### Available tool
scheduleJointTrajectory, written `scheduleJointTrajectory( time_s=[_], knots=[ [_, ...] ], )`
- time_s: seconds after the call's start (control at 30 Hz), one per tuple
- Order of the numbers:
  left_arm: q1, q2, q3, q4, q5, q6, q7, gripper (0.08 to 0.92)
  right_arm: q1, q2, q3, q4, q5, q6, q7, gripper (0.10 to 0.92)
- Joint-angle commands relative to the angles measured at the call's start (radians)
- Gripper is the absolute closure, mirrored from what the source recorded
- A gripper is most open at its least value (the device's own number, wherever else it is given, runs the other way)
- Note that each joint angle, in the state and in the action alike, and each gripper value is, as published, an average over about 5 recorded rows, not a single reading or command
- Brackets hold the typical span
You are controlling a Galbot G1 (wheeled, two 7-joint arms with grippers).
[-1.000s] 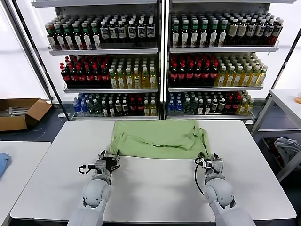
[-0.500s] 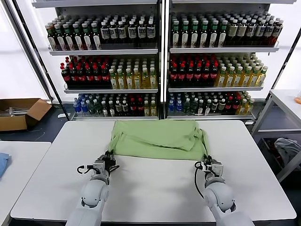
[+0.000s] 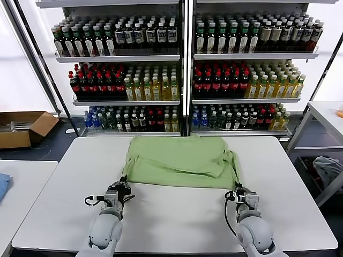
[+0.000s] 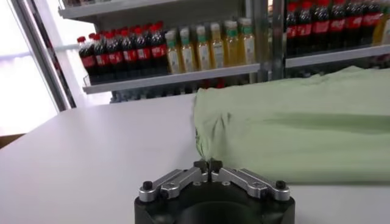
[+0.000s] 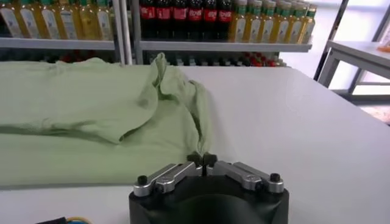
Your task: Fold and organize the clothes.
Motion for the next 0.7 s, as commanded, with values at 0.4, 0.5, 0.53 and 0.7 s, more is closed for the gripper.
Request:
scheduleJointTrajectory(
  time_s=[0.4, 0.5, 0.53, 0.7],
  knots=[
    [0.626, 0.012, -0.099, -0.535, 0.061, -0.023, -0.057, 0.916, -0.458, -0.061, 0.002, 0.324, -0.137, 0.043, 0.111, 0.904],
    [0.623, 0.000, -0.100, -0.482, 0.061, -0.027, -0.056, 0.916, -0.450, -0.054, -0.007, 0.281, -0.134, 0.045, 0.131, 0.904],
    [0.624, -0.003, -0.099, -0.468, 0.061, -0.028, -0.056, 0.916, -0.450, -0.052, -0.011, 0.272, -0.133, 0.046, 0.133, 0.904],
    [0.642, -0.011, -0.083, -0.451, 0.059, -0.032, -0.063, 0.916, -0.459, -0.052, -0.025, 0.261, -0.133, 0.049, 0.127, 0.871]
  ],
)
